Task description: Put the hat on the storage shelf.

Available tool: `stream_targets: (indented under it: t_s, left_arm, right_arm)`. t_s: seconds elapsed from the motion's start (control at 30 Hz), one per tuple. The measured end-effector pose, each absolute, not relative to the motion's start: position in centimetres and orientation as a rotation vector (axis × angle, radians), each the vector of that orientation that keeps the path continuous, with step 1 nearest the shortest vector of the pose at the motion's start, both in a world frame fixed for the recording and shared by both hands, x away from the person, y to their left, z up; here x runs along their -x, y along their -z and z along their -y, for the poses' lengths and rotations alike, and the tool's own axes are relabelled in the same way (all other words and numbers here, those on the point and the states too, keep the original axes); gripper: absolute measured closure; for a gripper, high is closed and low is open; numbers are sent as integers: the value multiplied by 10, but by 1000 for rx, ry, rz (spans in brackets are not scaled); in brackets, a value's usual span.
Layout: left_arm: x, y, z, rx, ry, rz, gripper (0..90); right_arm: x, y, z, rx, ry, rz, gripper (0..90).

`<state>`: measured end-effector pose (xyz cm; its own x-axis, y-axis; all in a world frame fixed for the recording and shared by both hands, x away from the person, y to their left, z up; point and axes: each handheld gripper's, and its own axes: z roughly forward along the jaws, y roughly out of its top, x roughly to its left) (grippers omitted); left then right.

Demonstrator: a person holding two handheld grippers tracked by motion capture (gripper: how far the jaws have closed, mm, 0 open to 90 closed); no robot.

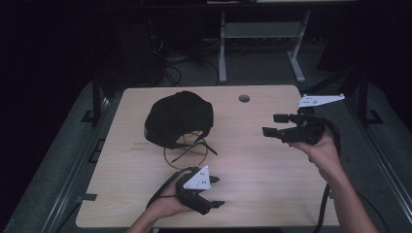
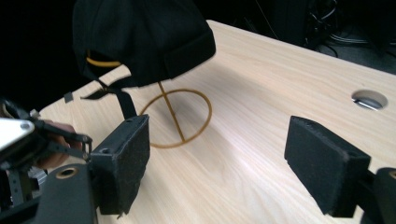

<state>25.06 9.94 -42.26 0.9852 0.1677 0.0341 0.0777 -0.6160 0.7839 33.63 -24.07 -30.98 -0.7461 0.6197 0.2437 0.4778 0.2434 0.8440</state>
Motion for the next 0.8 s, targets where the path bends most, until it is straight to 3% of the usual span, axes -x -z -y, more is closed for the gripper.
stream_targets:
  t_s: [0.8]
  left_arm:
    - [-252, 424, -100, -2238, -131, -176, 283]
  right_arm:
    - [-286, 379, 287, -1143, -1438, -2360, 196]
